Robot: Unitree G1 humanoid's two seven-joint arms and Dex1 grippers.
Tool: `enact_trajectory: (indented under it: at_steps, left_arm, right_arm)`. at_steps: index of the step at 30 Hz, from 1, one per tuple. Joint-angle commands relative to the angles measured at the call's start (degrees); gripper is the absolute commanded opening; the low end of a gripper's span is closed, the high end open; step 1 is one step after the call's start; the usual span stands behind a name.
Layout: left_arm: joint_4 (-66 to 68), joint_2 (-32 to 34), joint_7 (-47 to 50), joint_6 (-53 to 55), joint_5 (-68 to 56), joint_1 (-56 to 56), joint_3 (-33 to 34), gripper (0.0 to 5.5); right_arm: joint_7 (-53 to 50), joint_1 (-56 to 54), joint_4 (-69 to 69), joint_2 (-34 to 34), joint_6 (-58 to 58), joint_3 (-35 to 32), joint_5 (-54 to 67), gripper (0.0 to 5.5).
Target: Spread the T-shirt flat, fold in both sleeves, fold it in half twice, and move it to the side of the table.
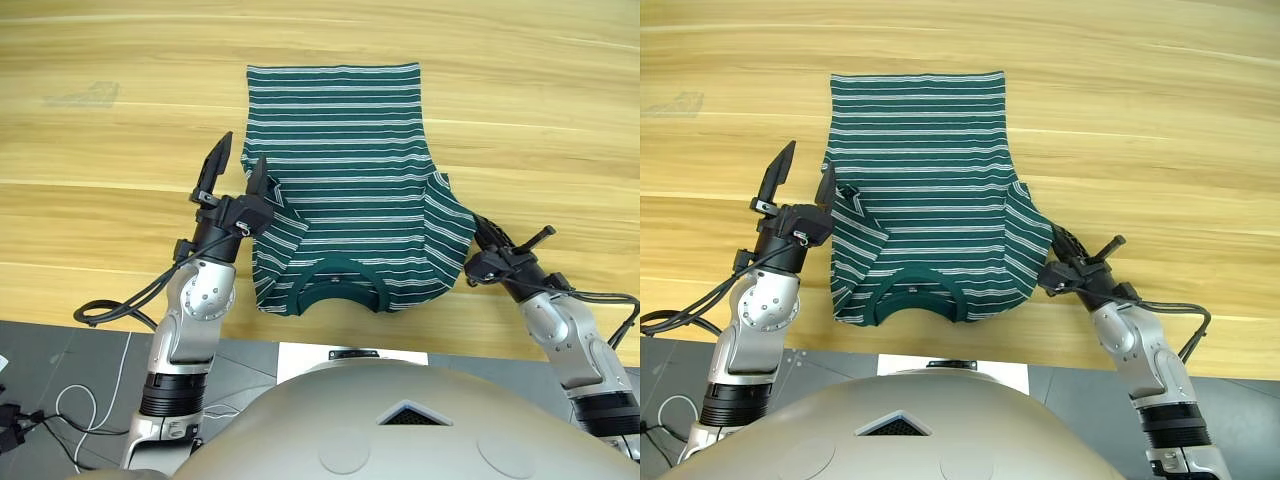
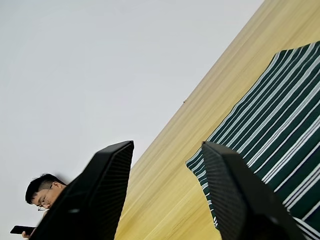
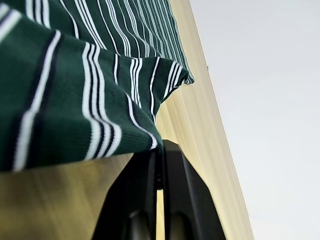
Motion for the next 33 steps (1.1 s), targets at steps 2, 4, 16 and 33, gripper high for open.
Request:
enact_trajectory:
  at_steps: [2, 4, 16, 33]
  left_arm:
    - [1.5, 0.0, 0.1, 0.0, 0.1, -0.1, 0.0, 2.56]
    - [2.2, 0.0, 0.2, -0.1, 0.3, -0.4, -0.2, 2.56]
    - [5.6, -0.4, 1.1, -0.8, 0.7, -2.1, -1.7, 2.56]
    - [8.2, 2.5, -0.9, -1.3, 1.1, -5.1, -3.3, 2.56]
  right_arm:
    - [2.1, 1.3, -5.0, 1.2, 0.1, 0.1, 3.4, 0.02]
    - [2.9, 1.0, -7.7, 2.0, 0.0, 0.8, 4.4, 0.02]
    - [5.3, -6.1, -4.0, 5.2, -1.5, 9.6, 0.4, 0.02]
    - [11.0, -11.9, 3.5, 2.7, -4.8, 18.2, -2.4, 1.55]
